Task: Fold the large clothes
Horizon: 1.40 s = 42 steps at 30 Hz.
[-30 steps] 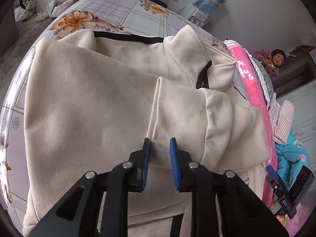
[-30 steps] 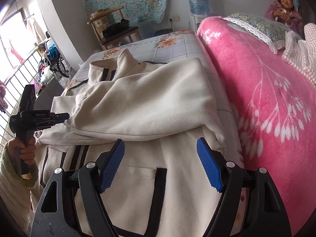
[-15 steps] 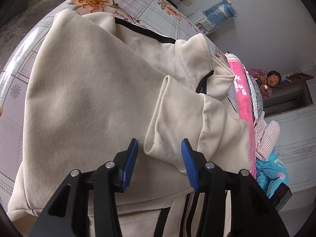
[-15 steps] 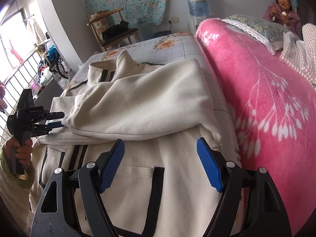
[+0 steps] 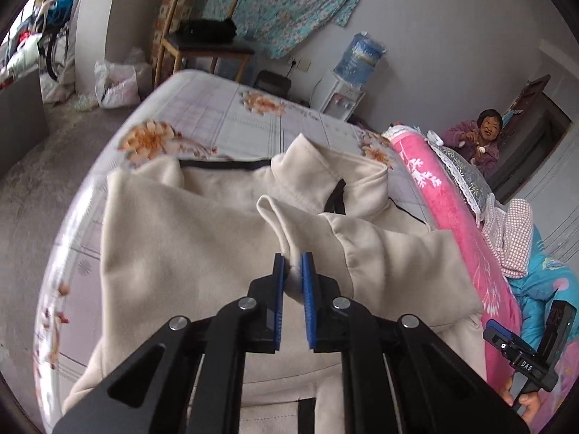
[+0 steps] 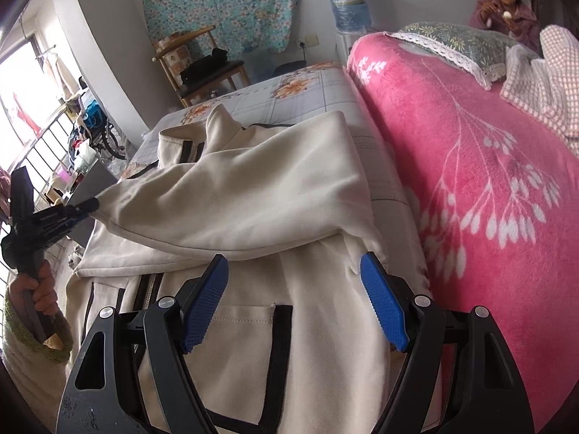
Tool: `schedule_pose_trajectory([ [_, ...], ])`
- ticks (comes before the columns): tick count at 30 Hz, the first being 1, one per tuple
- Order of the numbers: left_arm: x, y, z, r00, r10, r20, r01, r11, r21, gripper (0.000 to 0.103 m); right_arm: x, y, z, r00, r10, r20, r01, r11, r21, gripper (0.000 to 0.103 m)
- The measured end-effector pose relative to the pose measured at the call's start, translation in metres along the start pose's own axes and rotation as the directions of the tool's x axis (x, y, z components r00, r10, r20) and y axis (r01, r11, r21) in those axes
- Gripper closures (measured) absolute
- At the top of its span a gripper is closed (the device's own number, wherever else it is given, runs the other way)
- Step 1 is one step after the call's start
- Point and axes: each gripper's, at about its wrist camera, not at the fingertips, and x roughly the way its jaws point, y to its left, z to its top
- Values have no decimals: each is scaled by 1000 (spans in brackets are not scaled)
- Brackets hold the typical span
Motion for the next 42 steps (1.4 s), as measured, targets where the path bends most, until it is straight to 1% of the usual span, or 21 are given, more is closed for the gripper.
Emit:
schedule_pose_trajectory([
  [1,-8,0,1,999,31,30,-31,999,20,94,-1,-2,0,1000,-3,1,3,1000,-5,31],
  [3,-12,8,-1,996,85,41,-86,996,36,94,1,-5,-1,1000,-13,-6,13,1000,-12,31],
  [4,-8,16,-3,994,104,20,-104,994,34,94,4,-6,-2,1000,-20,-14,20,1000,-11,31],
  [7,15,39,-16,988,134,-77,-136,991,-17,94,11,-9,-4,999,-28,-38,27,1000,-3,31],
  [9,22,51,-27,983,148,-109,-152,988,-32,94,12,-8,-4,998,-34,-45,34,999,-2,32],
  [11,23,56,-34,982,149,-114,-155,987,-42,94,11,-6,-1,998,-39,-44,39,999,-10,35],
  [13,19,56,-38,984,149,-99,-154,987,-41,94,11,-4,6,998,-44,-42,43,999,-21,38],
  [17,6,53,-43,981,185,-58,-187,982,-26,94,14,-3,29,998,-56,-28,55,998,-41,54],
  [19,4,54,-45,978,201,-56,-202,979,-21,94,20,-3,42,999,-43,-27,42,998,-37,61],
  [21,10,58,-47,975,209,-74,-211,977,-22,94,31,-6,55,999,-27,-34,27,999,-26,68],
  [23,7,63,-49,977,202,-72,-205,978,-42,94,43,-10,67,999,-16,-43,15,1000,-8,72],
  [25,-2,64,-48,977,209,-40,-210,977,-44,94,55,-15,77,998,-28,-54,29,999,12,73],
  [27,-8,62,-46,972,233,-17,-233,972,-20,94,67,-24,88,997,-57,-59,59,998,32,72],
  [30,-4,67,-46,968,247,-39,-248,969,-13,94,90,-44,104,992,-86,-89,94,991,93,71],
  [32,1,70,-48,967,250,-59,-251,968,-15,94,107,-55,112,990,-75,-122,90,988,125,71],
  [34,3,71,-51,965,256,-62,-257,966,-10,94,118,-59,115,989,-56,-137,75,987,139,71],
  [35,4,71,-51,964,258,-61,-259,966,-7,94,120,-58,117,990,-54,-127,71,989,130,76],
  [36,4,71,-52,964,260,-60,-260,965,-3,94,121,-56,118,991,-42,-127,57,992,115,96],
  [37,4,70,-52,964,261,-57,-261,965,2,94,120,-54,118,992,-28,-124,41,993,109,102],
  [40,-3,68,-51,966,259,-26,-258,966,13,94,105,-50,116,997,-47,-54,52,995,90,103],
  [42,-5,65,-49,962,273,-7,-272,962,28,94,94,-52,115,999,-46,-11,47,993,107,103],
])
